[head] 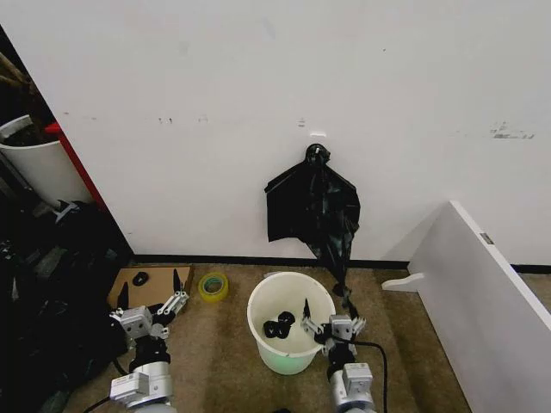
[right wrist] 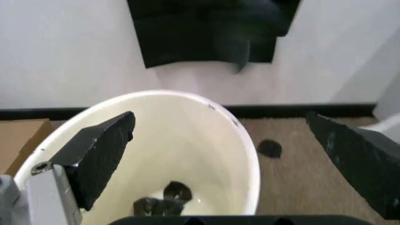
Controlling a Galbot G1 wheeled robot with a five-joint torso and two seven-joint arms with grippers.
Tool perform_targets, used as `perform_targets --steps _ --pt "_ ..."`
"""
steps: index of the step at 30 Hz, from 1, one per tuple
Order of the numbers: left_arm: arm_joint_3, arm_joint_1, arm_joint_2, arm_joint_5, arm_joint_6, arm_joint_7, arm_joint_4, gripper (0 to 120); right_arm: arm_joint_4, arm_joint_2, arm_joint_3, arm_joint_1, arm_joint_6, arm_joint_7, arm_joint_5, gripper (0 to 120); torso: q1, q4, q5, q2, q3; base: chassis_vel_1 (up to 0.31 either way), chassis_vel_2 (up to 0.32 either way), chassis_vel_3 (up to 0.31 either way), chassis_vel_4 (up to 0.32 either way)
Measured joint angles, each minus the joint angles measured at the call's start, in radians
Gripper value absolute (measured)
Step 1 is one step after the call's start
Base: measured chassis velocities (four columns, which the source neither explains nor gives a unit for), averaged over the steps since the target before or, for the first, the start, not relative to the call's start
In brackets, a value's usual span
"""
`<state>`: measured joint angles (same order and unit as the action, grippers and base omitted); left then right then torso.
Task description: Place the garbage bag over the trash bin.
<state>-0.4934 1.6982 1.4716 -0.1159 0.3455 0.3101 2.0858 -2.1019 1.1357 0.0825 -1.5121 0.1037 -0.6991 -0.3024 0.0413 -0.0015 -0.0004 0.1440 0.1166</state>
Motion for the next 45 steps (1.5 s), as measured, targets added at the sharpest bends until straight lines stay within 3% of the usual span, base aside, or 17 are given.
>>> perform_targets --steps 5,8,12,15,16,18,23,27,32,39,45 --pt "0.002 -0.006 0.000 0.002 0.000 -0.001 -0.011 100 0.005 0.005 -0.019 0.011 0.006 -0.017 -0.011 100 0.000 0.0000 0.0000 0.000 0.000 0.000 0.000 0.000 0.000" --pt "-0.001 -0.007 -0.003 0.002 0.001 -0.001 -0.012 100 0.035 0.014 -0.037 0.024 -0.039 0.007 0.064 100 0.000 0.0000 0.0000 0.000 0.000 0.000 0.000 0.000 0.000" --pt "-0.008 -0.005 -0.005 0.001 0.001 -0.001 -0.012 100 0.121 0.024 -0.080 0.062 -0.228 0.161 0.294 100 0.000 0.0000 0.0000 0.000 0.000 0.000 0.000 0.000 0.000" --pt "-0.008 -0.005 -0.005 0.001 0.001 -0.001 -0.012 100 0.121 0.024 -0.080 0.062 -0.228 0.161 0.294 100 0.000 0.0000 0.0000 0.000 0.000 0.000 0.000 0.000 0.000" --pt "-0.012 -0.001 -0.006 0.001 0.001 -0.001 -0.010 100 0.180 0.032 -0.099 0.104 -0.299 0.224 0.401 100 0.000 0.0001 0.0000 0.000 0.000 0.000 0.000 0.000 0.000" --pt "-0.016 0.003 -0.005 0.000 0.001 -0.001 -0.005 100 0.243 0.049 -0.112 0.154 -0.317 0.226 0.472 100 0.000 0.0001 0.0000 0.000 0.000 0.000 0.000 0.000 0.000" --pt "-0.024 0.009 -0.005 0.001 0.001 0.000 0.003 100 0.329 0.079 -0.128 0.238 -0.307 0.183 0.537 96 0.000 0.0001 0.0000 0.000 0.000 0.000 0.000 0.000 0.000" --pt "-0.026 0.015 0.000 0.001 0.001 0.001 0.008 100 0.389 0.094 -0.147 0.301 -0.278 0.145 0.568 82 0.000 0.0002 0.0000 0.000 0.000 0.000 0.000 0.000 0.000" --pt "-0.026 0.019 0.007 0.009 0.002 0.001 0.009 100 0.431 0.087 -0.160 0.346 -0.251 0.139 0.580 91 0.000 0.0000 0.0000 0.000 0.000 0.000 0.000 0.000 0.000" --pt "-0.019 0.024 0.021 0.025 0.004 0.002 0.011 100 0.474 0.057 -0.167 0.389 -0.196 0.161 0.603 89 0.000 0.0000 0.0000 0.000 0.000 0.000 0.000 0.000 0.000" --pt "-0.020 0.034 0.023 0.033 0.008 0.004 0.021 100 0.506 0.034 -0.166 0.404 -0.160 0.201 0.560 64 0.000 0.0001 0.0001 0.000 0.000 0.000 0.000 0.000 0.000"
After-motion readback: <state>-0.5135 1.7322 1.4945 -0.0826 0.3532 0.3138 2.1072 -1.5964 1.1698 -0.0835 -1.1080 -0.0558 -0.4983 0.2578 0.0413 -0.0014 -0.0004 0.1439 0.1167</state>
